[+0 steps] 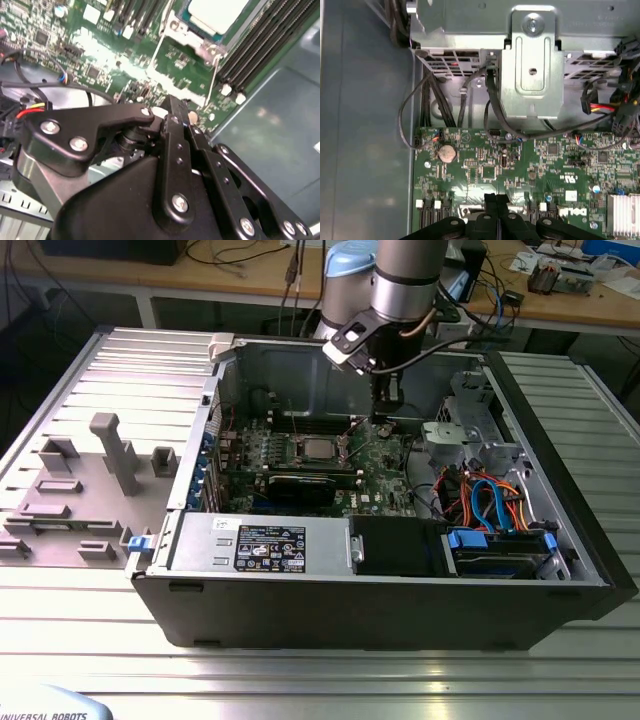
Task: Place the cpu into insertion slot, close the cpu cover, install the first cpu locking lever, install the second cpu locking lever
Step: 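Close the cpu cover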
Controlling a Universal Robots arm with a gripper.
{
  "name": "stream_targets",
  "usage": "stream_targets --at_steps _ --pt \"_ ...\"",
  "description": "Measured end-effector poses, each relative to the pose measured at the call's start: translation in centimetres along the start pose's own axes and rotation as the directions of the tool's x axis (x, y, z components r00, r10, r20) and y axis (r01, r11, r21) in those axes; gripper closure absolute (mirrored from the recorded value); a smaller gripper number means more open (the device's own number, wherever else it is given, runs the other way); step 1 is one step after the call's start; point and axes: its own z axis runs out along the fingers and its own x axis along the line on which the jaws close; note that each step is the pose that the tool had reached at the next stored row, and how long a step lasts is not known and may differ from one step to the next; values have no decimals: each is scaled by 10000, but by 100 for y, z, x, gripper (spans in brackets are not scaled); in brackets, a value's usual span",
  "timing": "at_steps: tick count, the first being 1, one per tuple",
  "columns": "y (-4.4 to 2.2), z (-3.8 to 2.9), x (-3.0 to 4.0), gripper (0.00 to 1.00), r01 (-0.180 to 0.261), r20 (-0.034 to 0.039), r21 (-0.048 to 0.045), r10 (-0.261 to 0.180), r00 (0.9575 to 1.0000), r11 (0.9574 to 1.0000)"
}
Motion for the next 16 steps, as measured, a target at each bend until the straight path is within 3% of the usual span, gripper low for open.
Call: stream_targets --at_steps 2,5,10,12,16 --pt "65 33 2 89 10 -2 33 -10 10000 10000" --pt "103 88 0 89 18 -1 58 -18 10000 10000" --pt "79 225 1 89 95 -5 60 -95 10000 9999" --pt "41 235 2 89 156 -10 59 -156 9999 9999" --pt "40 239 2 89 188 -15 67 -188 9998 9998"
